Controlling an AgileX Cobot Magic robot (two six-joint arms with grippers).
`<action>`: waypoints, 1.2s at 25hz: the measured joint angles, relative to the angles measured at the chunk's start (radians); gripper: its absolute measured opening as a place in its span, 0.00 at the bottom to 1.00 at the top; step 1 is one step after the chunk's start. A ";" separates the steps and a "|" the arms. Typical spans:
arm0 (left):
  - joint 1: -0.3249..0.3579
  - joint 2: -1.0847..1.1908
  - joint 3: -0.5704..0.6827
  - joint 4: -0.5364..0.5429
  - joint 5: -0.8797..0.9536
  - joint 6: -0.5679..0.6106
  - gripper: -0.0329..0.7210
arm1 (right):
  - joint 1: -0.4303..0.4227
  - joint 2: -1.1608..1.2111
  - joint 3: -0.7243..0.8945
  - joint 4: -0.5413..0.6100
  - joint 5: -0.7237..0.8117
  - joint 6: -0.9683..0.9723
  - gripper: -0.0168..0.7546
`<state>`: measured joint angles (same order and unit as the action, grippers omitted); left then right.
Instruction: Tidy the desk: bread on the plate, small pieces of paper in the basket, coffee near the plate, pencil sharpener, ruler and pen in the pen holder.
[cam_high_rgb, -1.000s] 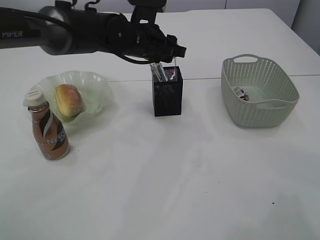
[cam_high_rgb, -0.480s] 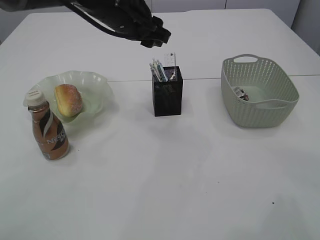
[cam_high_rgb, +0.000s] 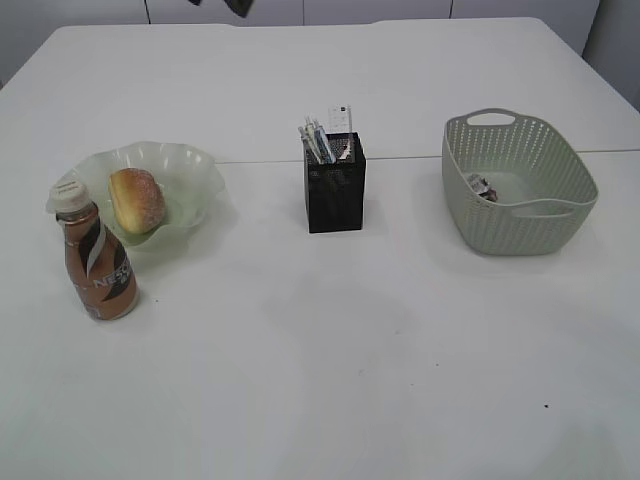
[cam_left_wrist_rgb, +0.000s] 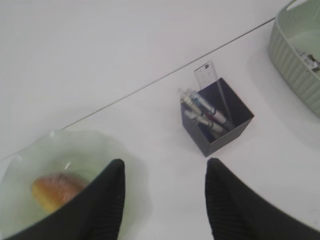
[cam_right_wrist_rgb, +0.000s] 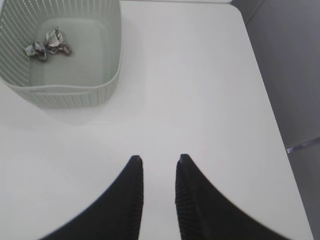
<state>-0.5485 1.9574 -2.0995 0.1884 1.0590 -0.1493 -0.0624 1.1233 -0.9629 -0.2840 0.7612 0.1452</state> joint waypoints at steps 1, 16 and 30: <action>0.006 -0.002 -0.038 0.006 0.079 -0.008 0.54 | 0.000 -0.009 0.000 0.011 0.014 0.000 0.27; 0.060 -0.234 -0.137 -0.072 0.209 -0.019 0.53 | 0.000 -0.179 -0.040 0.182 0.300 0.000 0.27; 0.064 -0.696 0.132 -0.027 0.212 -0.021 0.53 | 0.000 -0.354 -0.102 0.548 0.497 -0.180 0.63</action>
<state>-0.4840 1.2613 -1.9676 0.1610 1.2709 -0.1704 -0.0624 0.7688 -1.0650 0.2639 1.2583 -0.0345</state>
